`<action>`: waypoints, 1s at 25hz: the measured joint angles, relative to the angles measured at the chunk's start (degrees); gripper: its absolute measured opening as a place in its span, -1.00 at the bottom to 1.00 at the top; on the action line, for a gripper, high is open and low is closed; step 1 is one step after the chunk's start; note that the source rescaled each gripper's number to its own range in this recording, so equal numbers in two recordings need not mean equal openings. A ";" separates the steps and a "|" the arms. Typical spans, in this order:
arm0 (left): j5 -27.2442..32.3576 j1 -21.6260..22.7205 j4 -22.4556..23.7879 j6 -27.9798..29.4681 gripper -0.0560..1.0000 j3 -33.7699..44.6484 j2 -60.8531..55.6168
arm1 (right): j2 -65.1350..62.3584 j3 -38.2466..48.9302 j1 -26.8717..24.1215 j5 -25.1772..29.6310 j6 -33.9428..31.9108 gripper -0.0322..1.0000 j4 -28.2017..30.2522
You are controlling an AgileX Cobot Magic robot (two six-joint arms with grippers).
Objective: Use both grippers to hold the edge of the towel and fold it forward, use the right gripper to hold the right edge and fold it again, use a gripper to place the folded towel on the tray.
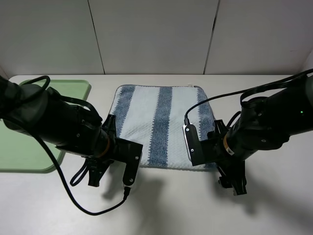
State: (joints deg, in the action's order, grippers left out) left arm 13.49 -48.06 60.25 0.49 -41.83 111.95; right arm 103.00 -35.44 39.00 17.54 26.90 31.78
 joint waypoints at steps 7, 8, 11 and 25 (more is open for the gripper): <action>0.00 0.00 0.00 0.00 -0.89 0.00 0.00 | 0.58 0.00 0.00 -1.41 -0.05 -0.26 0.54; 0.00 0.00 0.00 0.00 -0.89 0.00 0.00 | 0.65 0.00 0.00 -1.57 -0.05 -0.34 0.75; 0.00 0.00 0.00 0.00 -0.89 0.00 0.00 | 0.79 0.00 0.00 -1.94 -0.05 -0.53 1.27; -0.06 0.00 0.00 0.00 -0.89 0.00 0.00 | 1.04 0.00 0.00 -2.12 -0.05 -0.94 1.91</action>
State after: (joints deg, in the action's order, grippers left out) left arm 13.43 -48.06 60.25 0.49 -41.83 111.95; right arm 104.04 -35.44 39.00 15.41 26.84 33.69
